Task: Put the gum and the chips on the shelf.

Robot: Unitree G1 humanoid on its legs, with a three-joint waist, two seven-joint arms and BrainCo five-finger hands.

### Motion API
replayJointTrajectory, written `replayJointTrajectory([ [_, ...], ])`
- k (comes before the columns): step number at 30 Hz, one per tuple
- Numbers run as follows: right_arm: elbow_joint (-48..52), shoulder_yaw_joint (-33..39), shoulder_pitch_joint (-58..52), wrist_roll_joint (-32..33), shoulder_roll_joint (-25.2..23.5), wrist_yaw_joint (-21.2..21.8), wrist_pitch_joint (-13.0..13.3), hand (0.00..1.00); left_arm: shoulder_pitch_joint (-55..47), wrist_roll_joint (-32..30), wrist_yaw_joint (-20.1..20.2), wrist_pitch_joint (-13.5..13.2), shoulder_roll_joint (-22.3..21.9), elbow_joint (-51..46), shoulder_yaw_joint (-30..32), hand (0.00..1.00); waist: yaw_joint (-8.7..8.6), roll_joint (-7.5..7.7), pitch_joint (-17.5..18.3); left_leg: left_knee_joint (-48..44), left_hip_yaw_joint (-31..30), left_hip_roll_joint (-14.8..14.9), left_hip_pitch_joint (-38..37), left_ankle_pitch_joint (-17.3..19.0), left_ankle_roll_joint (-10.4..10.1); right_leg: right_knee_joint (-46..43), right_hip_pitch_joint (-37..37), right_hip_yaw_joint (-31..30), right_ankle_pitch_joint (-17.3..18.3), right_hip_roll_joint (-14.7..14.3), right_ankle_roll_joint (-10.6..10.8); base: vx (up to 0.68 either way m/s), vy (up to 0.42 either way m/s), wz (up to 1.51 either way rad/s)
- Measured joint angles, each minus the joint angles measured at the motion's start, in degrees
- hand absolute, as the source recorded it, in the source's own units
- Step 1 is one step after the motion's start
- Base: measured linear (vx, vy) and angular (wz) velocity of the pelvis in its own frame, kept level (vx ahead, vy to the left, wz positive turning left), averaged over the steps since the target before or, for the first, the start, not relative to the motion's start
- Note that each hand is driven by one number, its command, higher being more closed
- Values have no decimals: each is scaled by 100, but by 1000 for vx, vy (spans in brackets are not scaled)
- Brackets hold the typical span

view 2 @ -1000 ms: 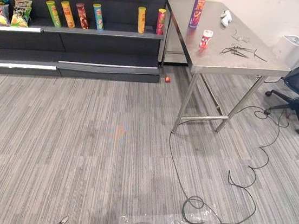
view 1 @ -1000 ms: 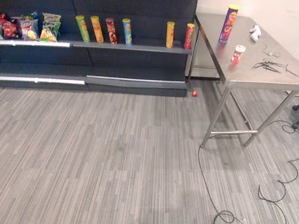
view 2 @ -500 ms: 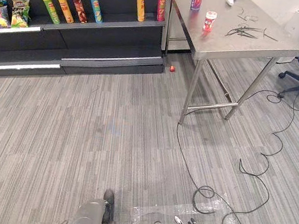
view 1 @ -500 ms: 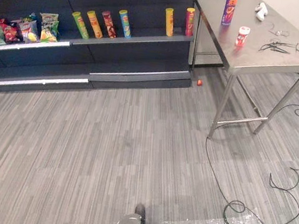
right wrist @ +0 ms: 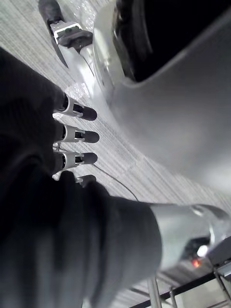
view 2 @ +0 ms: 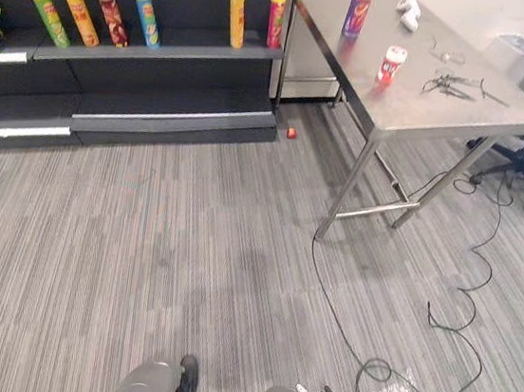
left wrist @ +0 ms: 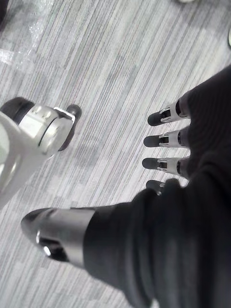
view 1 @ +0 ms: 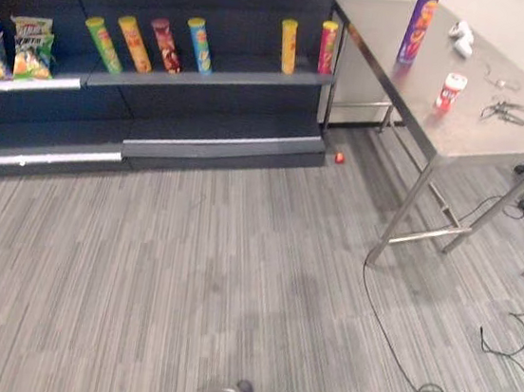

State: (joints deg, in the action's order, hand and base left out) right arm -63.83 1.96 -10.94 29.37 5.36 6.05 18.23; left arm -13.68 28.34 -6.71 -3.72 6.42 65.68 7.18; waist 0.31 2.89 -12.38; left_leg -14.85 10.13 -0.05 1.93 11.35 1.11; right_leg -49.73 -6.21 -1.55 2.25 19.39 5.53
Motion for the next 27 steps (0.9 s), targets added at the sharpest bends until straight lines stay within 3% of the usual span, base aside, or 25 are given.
replayJointTrajectory([
  [1, 28, -17, 10, 9, -9, 34, 13, 0, -16, -3, -22, 9, 16, -1, -2, 0, -5, 29, -7, 104, -11, 4, -227, 47, 89, -450, -329, 244, 595, -75, -108, 241, 29, -16],
  [3, 62, -35, 0, 98, -13, 81, 85, 0, -24, 7, -36, 15, 14, 4, -12, 0, -31, -11, -25, 292, -22, 120, -581, 127, 99, -222, -635, 869, 1075, -355, -220, 306, -38, -7],
  [5, 149, -51, -7, 101, 16, 100, 99, 0, -16, 0, -33, 4, 9, 0, -14, 0, -61, -66, -46, 393, -27, 322, -823, 254, 23, 778, -880, 1378, 1109, -729, -273, 423, -124, 11],
  [7, 234, -121, -28, 90, 39, 123, 140, 0, -20, -45, -41, -2, 9, -1, -8, 0, -114, -77, -52, 397, -108, 472, -939, 409, -126, 2028, -1078, 1498, 882, -990, -176, 355, -160, 32],
  [8, 271, -128, -46, 91, 25, 131, 208, 0, -33, -138, -107, -1, 8, -1, -3, 0, -156, -77, -52, 431, -244, 556, -1087, 554, -266, 3249, -1077, 1396, 364, -1103, -167, 488, -249, 57],
  [9, 279, -123, -64, 89, 18, 130, 211, 0, -34, -250, -185, -1, 2, -10, 12, 0, -149, -72, -52, 474, -387, 595, -1260, 716, -412, 4125, -1036, 1163, -76, -1101, -23, 518, -276, 63],
  [10, 293, -100, -88, 93, 3, 136, 211, 0, -27, -267, -202, 1, -6, -11, 41, 0, -154, -78, -62, 475, -472, 615, -1353, 822, -492, 4287, -1014, 1087, -351, -1079, 39, 550, -316, 58],
  [11, 380, 25, -125, 86, 27, 150, 215, 0, -4, -314, -222, 12, -76, -8, 150, 0, -163, -206, -80, 510, -620, 758, -1540, 975, -603, 4013, -938, 1140, -777, -1211, 31, 527, -281, 62],
  [12, 496, 78, -150, 37, 121, 145, 233, 0, 36, -410, -227, -2, -224, -65, 252, 0, -158, -371, -88, 553, -789, 918, -1611, 891, -582, 3522, -1058, 1236, -572, -1317, -265, 521, -262, 55],
  [13, 526, 100, -149, 36, 153, 139, 225, 0, 64, -450, -229, -11, -279, -83, 277, 0, -152, -448, -112, 558, -837, 952, -1652, 766, -594, 3326, -1075, 1283, -395, -1343, -363, 473, -230, 44],
  [16, 647, 133, -197, 55, 154, 65, 30, 0, 190, -429, -314, 11, -383, -86, 464, 0, -160, -522, -58, -119, -934, 1059, -1635, 231, -601, 2628, -915, 1491, 425, -1313, -449, 502, -281, 21],
  [18, 723, 139, -197, 133, 158, 58, -202, 0, 245, -443, -312, 13, -442, -132, 700, 0, -186, -544, -45, -1652, -986, 1208, -1014, -107, -633, 2579, -624, 1616, 674, -1355, -467, 395, -198, 21],
  [19, 744, 144, -243, 238, 172, 57, -303, 0, 245, -446, -311, -9, -521, -249, 847, 0, -183, -562, -33, -2701, -1099, 1361, -502, -743, -875, 2649, -379, 1693, 815, -1462, -510, 272, -113, 18],
  [20, 746, 141, -262, 249, 184, 58, -324, 0, 246, -441, -303, -34, -555, -269, 901, 0, -165, -534, -42, -3158, -1131, 1455, -291, -1078, -983, 2735, -230, 1699, 885, -1530, -555, 451, -109, 20],
  [21, 760, 116, -259, 245, 202, 59, -339, 0, 229, -413, -266, -100, -563, -286, 972, 0, -168, -563, -39, -4224, -1061, 1676, 301, -1031, -956, 2946, 147, 1753, 979, -1667, -647, 398, -36, 16],
  [23, 750, 96, -289, 248, 199, 58, -389, 0, 234, -281, -183, -129, -591, -290, 1010, 0, -151, -515, -52, -4669, -776, 1698, 732, -554, -854, 3151, 528, 1770, 1016, -1690, -683, 421, -23, 6],
  [24, 717, 97, -295, 255, 191, 57, -399, 0, 229, -186, -176, -162, -590, -292, 1012, 0, -121, -483, -55, -4490, -479, 1688, 954, -198, -778, 3300, 772, 1778, 1015, -1655, -663, 269, 13, -11],
  [25, 715, 97, -286, 265, 186, 55, -410, 0, 226, -179, -179, -210, -590, -291, 1008, 0, -90, -467, -56, -4258, -355, 1655, 1042, -82, -773, 3343, 868, 1767, 999, -1625, -631, 326, 57, -20],
  [27, 715, 110, -257, 320, 117, 54, -429, 0, 220, -97, -192, -424, -560, -290, 946, 0, -42, -367, -59, -2543, 79, 1405, 1170, 56, -661, 3398, 1132, 1659, 1139, -1365, -419, 345, 131, -21],
])
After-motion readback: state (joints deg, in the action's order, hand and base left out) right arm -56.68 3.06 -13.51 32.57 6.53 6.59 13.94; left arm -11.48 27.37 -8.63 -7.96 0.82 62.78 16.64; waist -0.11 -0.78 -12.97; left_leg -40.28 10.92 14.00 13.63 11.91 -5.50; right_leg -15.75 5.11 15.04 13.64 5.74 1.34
